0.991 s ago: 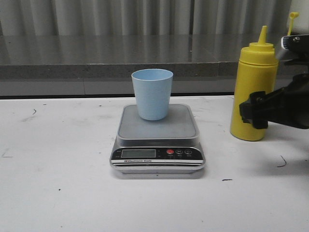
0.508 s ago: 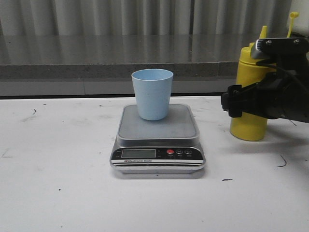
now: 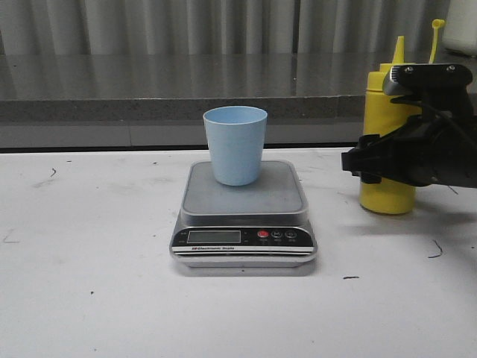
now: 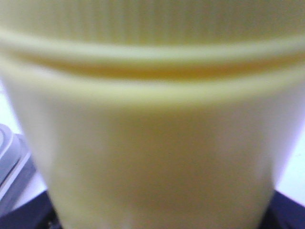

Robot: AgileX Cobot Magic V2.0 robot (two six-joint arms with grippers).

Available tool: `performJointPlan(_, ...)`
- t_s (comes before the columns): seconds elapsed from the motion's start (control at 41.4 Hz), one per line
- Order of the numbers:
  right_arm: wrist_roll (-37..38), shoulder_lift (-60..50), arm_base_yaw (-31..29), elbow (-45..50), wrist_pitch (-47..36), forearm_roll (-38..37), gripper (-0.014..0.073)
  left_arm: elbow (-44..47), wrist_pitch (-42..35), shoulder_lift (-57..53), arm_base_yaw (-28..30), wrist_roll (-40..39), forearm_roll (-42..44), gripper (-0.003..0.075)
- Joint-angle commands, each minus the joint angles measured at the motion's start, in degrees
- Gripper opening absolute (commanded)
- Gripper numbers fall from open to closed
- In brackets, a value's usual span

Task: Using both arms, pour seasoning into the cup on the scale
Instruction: 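Lift the yellow bottle and tilt its nozzle down toward the cup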

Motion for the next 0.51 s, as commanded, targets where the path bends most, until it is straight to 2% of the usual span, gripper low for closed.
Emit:
performJointPlan(0.0, -3.5, -7.2, -0.1, -1.2, 2.8, -0.2, 0.0363, -1.4, -4.2, 0.1, 0.1, -0.2, -0.5, 0.0419)
performJointPlan(0.266, -19.5, -22.5, -0.1, -3.3, 22.8, -0.2, 0.0362, -1.4, -4.2, 0.1, 0.1, -0.2, -0.5, 0.0419)
performJointPlan(0.387, -24.5, -26.4, -0.1, -8.4, 32.8, -0.2, 0.0363, -1.4, -4.2, 0.1, 0.1, -0.2, -0.5, 0.0419)
performJointPlan(0.484, -30.6, -27.5, 0.0, -15.7, 46.1, -0.3, 0.0363, -1.4, -4.2, 0.1, 0.1, -0.2, -0.5, 0.0419)
